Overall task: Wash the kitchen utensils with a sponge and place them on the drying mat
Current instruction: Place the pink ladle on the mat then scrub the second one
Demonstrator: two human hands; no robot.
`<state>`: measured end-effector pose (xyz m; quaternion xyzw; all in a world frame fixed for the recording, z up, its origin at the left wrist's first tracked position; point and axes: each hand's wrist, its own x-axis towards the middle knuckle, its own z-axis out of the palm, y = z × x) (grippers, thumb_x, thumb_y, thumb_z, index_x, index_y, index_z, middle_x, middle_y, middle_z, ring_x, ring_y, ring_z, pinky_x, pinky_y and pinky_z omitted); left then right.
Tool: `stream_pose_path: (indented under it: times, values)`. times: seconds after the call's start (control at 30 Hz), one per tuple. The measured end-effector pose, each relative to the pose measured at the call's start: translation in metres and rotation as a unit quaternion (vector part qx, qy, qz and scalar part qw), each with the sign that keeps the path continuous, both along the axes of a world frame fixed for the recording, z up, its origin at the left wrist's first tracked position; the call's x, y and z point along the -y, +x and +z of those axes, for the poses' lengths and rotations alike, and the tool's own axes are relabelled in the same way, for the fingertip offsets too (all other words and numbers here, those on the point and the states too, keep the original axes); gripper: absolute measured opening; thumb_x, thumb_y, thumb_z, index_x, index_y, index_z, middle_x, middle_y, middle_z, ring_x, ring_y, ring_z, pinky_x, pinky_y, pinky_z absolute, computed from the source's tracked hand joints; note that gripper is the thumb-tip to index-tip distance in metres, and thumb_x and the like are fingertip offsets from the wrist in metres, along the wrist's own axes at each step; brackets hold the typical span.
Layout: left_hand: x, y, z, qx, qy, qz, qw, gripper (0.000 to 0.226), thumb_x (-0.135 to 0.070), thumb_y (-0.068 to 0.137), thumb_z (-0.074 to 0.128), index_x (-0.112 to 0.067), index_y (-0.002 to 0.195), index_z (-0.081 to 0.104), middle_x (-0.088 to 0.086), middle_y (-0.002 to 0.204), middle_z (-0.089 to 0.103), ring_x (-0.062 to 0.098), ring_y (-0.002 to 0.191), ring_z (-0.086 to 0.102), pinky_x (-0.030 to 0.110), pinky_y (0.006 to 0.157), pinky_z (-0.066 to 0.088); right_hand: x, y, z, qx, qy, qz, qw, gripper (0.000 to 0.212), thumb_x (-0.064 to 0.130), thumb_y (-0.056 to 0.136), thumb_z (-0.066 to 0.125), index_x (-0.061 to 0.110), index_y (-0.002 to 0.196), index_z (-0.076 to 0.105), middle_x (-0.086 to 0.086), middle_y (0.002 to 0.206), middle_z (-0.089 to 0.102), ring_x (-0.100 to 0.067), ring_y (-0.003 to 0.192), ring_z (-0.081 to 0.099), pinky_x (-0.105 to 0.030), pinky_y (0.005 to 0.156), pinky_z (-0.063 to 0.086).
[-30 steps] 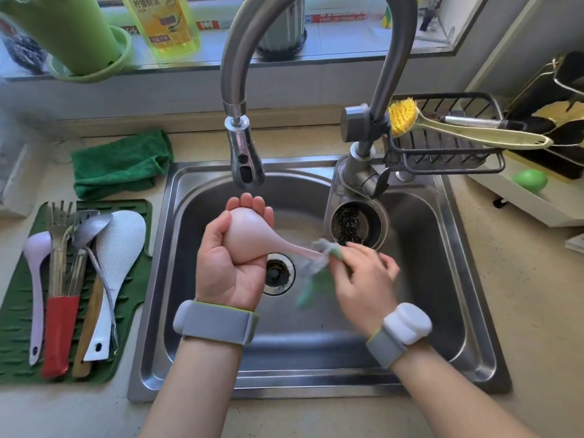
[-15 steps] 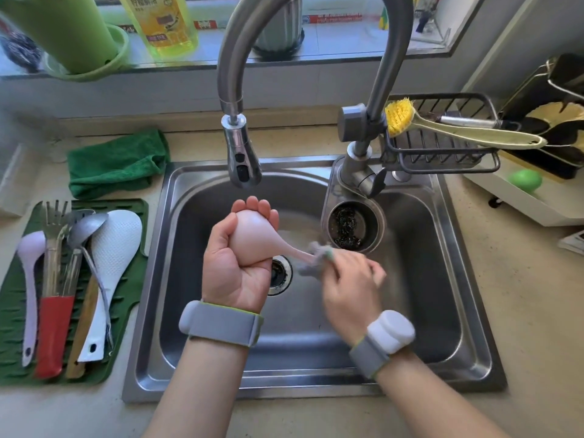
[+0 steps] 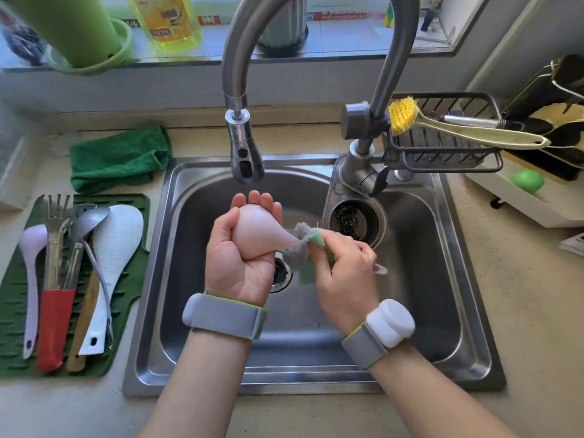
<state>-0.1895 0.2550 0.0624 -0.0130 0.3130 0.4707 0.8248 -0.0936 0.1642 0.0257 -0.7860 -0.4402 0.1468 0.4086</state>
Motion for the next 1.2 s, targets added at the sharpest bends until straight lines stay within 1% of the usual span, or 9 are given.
stream_pose_path:
  times: [0.2, 0.3, 0.4, 0.47, 0.6, 0.73, 0.87, 1.03, 1.2]
  values:
    - [0.013, 0.012, 0.000, -0.014, -0.064, -0.028, 0.997, 0.017, -0.014, 0.097, 0.042, -0.015, 0.092, 0.059, 0.006, 0.093, 0.066, 0.025, 0.088, 0.068, 0.040, 0.095, 0.051, -0.004, -0.027, 0.017, -0.118, 0.180, 0.015, 0.976, 0.024, 0.013, 0.084, 0.065, 0.019, 0.106, 0.071, 0.007, 0.116, 0.067, -0.010, 0.116, 0.057, -0.043, 0.099, 0.045]
    - [0.016, 0.010, -0.005, -0.018, -0.055, -0.096, 0.994, 0.022, -0.021, 0.100, 0.042, -0.014, 0.111, 0.060, 0.006, 0.113, 0.065, 0.022, 0.097, 0.069, 0.036, 0.094, 0.053, -0.015, -0.024, 0.014, -0.050, 0.118, 0.123, 0.984, 0.032, 0.017, 0.092, 0.052, 0.016, 0.122, 0.062, 0.004, 0.134, 0.055, -0.010, 0.133, 0.041, -0.041, 0.111, 0.031]
    - [0.020, 0.011, -0.010, -0.058, -0.035, -0.153, 0.986, 0.044, -0.026, 0.100, 0.040, -0.006, 0.139, 0.049, 0.012, 0.139, 0.054, 0.024, 0.127, 0.053, 0.036, 0.113, 0.036, -0.031, -0.010, 0.013, -0.119, 0.026, 0.125, 0.985, 0.041, 0.025, 0.095, 0.036, 0.018, 0.132, 0.052, 0.005, 0.142, 0.046, -0.007, 0.139, 0.029, -0.042, 0.114, 0.024]
    - [0.021, 0.012, -0.011, -0.088, -0.024, -0.155, 0.984, 0.048, -0.031, 0.102, 0.036, -0.002, 0.138, 0.049, 0.016, 0.138, 0.055, 0.027, 0.128, 0.053, 0.039, 0.114, 0.033, -0.025, -0.018, 0.014, -0.155, 0.035, 0.095, 0.983, 0.043, 0.026, 0.095, 0.034, 0.016, 0.133, 0.051, 0.002, 0.144, 0.044, -0.008, 0.140, 0.027, -0.039, 0.115, 0.023]
    - [0.025, 0.007, -0.003, -0.052, -0.005, -0.185, 0.981, 0.070, -0.059, 0.096, 0.029, -0.003, 0.131, 0.052, 0.013, 0.136, 0.055, 0.030, 0.126, 0.054, 0.042, 0.109, 0.038, -0.011, -0.025, 0.010, -0.027, 0.019, 0.166, 0.986, 0.045, 0.034, 0.091, 0.031, 0.028, 0.130, 0.053, 0.012, 0.148, 0.035, -0.005, 0.143, 0.017, -0.046, 0.115, 0.012]
    - [0.025, 0.005, 0.007, -0.003, 0.040, -0.224, 0.974, 0.087, -0.066, 0.089, 0.034, 0.000, 0.147, 0.032, 0.014, 0.153, 0.035, 0.030, 0.142, 0.033, 0.044, 0.120, 0.016, -0.037, -0.001, 0.020, -0.163, 0.011, 0.105, 0.981, 0.039, 0.036, 0.090, 0.034, 0.031, 0.115, 0.063, 0.018, 0.137, 0.045, -0.003, 0.140, 0.024, -0.046, 0.114, 0.021]
    - [0.024, 0.001, 0.007, -0.017, 0.002, -0.193, 0.981, 0.092, -0.070, 0.088, 0.033, 0.007, 0.135, 0.047, 0.017, 0.142, 0.049, 0.029, 0.127, 0.052, 0.041, 0.110, 0.036, -0.016, -0.031, 0.026, 0.008, 0.047, 0.170, 0.984, 0.039, 0.030, 0.091, 0.037, 0.027, 0.122, 0.060, 0.013, 0.144, 0.042, -0.009, 0.143, 0.019, -0.051, 0.113, 0.014]
    - [0.021, -0.005, 0.009, 0.000, 0.025, -0.141, 0.990, 0.056, -0.055, 0.093, 0.043, -0.006, 0.117, 0.059, 0.017, 0.127, 0.060, 0.031, 0.125, 0.054, 0.046, 0.108, 0.040, -0.024, -0.018, 0.023, -0.088, 0.049, 0.099, 0.990, 0.040, 0.034, 0.099, 0.030, 0.027, 0.134, 0.050, 0.015, 0.148, 0.036, -0.001, 0.140, 0.023, -0.053, 0.113, 0.012]
    - [0.014, 0.000, 0.008, -0.033, 0.055, -0.047, 0.997, 0.020, -0.027, 0.100, 0.041, -0.017, 0.102, 0.058, 0.006, 0.114, 0.068, 0.020, 0.114, 0.062, 0.037, 0.099, 0.049, -0.014, -0.039, 0.016, -0.047, 0.077, 0.035, 0.995, 0.040, 0.033, 0.098, 0.036, 0.019, 0.130, 0.053, 0.007, 0.138, 0.049, -0.004, 0.128, 0.040, -0.048, 0.105, 0.033]
